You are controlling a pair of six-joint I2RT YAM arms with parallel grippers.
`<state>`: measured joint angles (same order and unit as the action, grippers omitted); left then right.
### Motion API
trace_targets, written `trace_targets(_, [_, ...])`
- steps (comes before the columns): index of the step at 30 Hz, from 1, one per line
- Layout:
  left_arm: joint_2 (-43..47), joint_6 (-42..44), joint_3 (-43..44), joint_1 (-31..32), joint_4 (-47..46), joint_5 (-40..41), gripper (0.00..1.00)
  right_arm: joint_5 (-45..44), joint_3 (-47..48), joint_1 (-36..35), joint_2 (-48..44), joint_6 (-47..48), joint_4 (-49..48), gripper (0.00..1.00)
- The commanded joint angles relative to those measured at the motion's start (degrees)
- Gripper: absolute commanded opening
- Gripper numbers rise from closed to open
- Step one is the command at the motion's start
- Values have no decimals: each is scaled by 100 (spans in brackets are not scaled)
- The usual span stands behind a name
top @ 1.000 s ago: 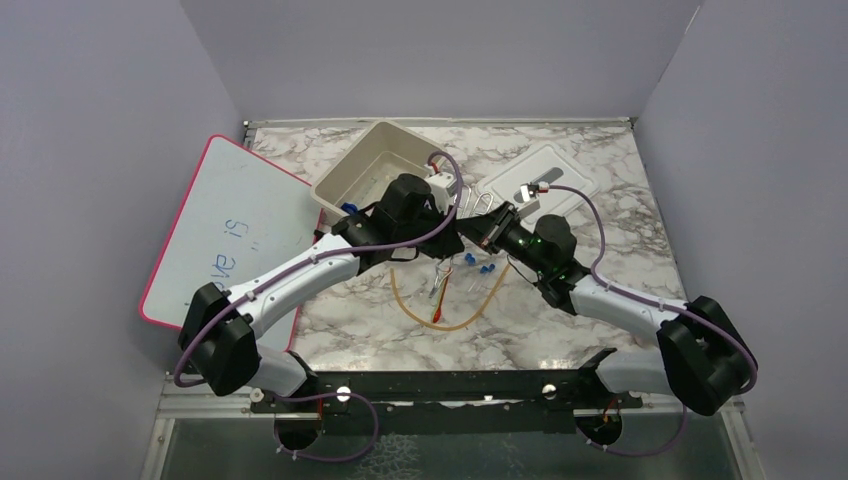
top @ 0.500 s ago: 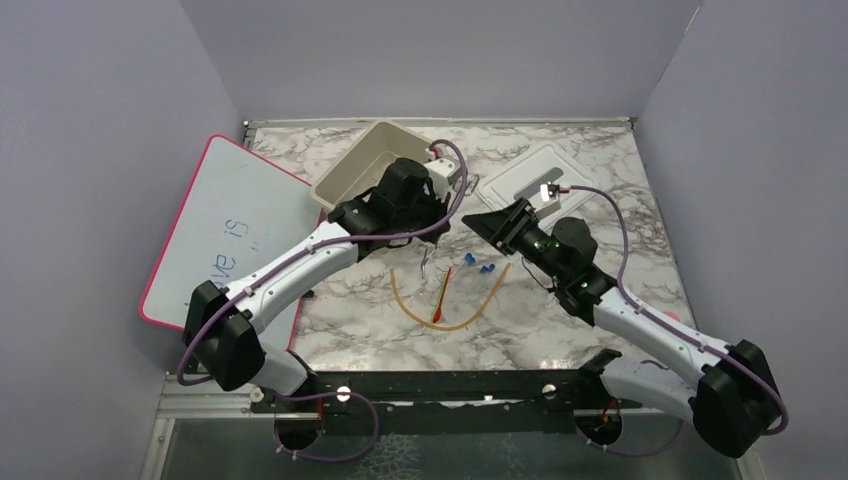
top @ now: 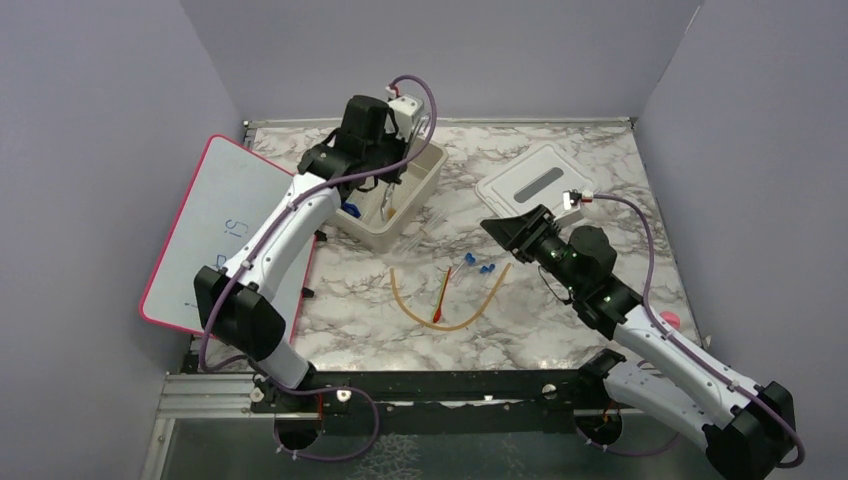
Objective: Organize the chemistry lab equipment
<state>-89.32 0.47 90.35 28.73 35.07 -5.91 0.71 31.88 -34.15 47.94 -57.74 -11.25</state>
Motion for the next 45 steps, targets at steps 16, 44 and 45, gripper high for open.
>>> trace_targets(16, [-2494,1908,1991,-779,1248,-436,0,45,-129,-8,36,-70,497,54])
trace_targets(44, [-3489,1100,1812,-891,1300,-983,27,-33,-284,-8,59,-286,558,53])
trace_targets(45, [-3457,1088,1831,-895,1297,-948,28,-43,-279,-4,62,-286,562,53])
